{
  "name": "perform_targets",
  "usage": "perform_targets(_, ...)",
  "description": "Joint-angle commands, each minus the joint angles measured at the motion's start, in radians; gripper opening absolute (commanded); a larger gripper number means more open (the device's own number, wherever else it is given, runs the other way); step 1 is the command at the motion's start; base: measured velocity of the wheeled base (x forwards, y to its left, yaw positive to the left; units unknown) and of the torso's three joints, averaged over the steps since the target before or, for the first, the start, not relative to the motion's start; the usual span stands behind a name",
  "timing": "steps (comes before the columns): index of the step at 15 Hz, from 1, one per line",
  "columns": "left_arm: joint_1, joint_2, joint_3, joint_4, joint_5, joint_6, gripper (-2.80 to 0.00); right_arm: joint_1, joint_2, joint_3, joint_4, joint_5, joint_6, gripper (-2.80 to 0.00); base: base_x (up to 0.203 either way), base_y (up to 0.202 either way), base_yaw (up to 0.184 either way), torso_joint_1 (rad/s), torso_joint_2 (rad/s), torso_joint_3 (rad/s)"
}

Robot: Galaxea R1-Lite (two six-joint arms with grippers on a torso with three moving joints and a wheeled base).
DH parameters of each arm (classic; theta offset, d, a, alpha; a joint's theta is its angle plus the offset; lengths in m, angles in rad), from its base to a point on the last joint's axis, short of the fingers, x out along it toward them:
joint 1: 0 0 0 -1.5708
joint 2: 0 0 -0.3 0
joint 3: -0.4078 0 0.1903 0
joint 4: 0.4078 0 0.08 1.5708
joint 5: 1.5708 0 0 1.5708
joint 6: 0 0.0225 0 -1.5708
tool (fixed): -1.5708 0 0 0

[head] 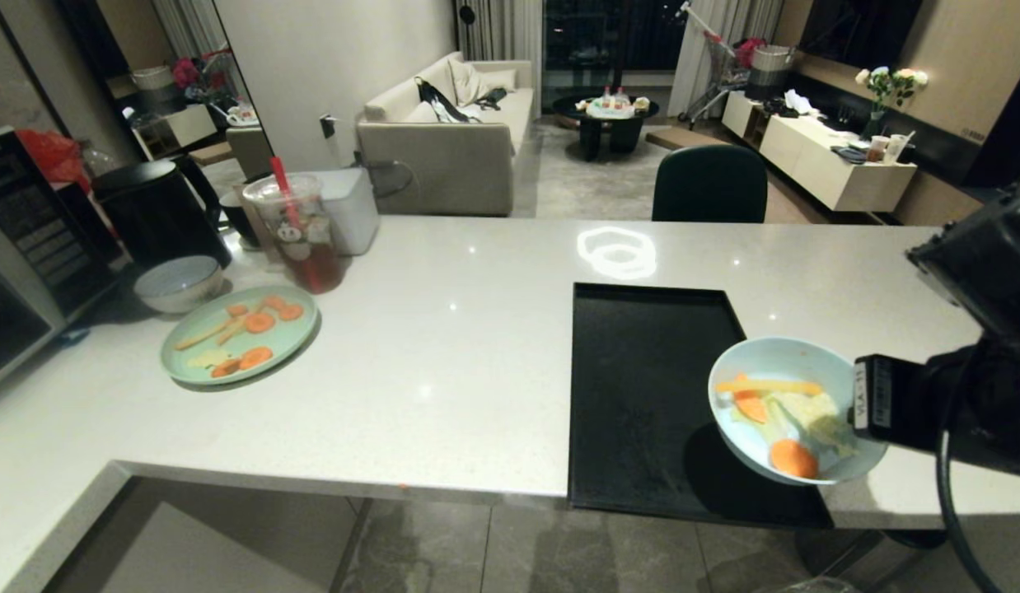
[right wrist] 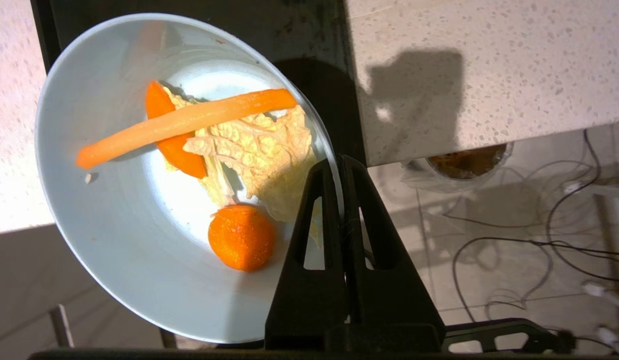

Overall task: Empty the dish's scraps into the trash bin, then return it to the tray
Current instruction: Pick up the bowl with leftover food

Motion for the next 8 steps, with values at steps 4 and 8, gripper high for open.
perform_targets(4, 0.000, 0.001, 0.000, -0.001, 0.000, -0.001, -2.80, 0.003, -0.052, 0.106, -0.077, -0.030, 0.045, -2.80, 0.000, 0.000, 0.000, 0.000, 0.00, 0.000)
perform_targets(8, 0.000, 0.000, 0.000, 0.000, 0.000, -0.001, -2.80, 0.001, -0.041, 0.144, -0.097, -0.031, 0.045, -2.80, 0.000, 0.000, 0.000, 0.000, 0.00, 0.000)
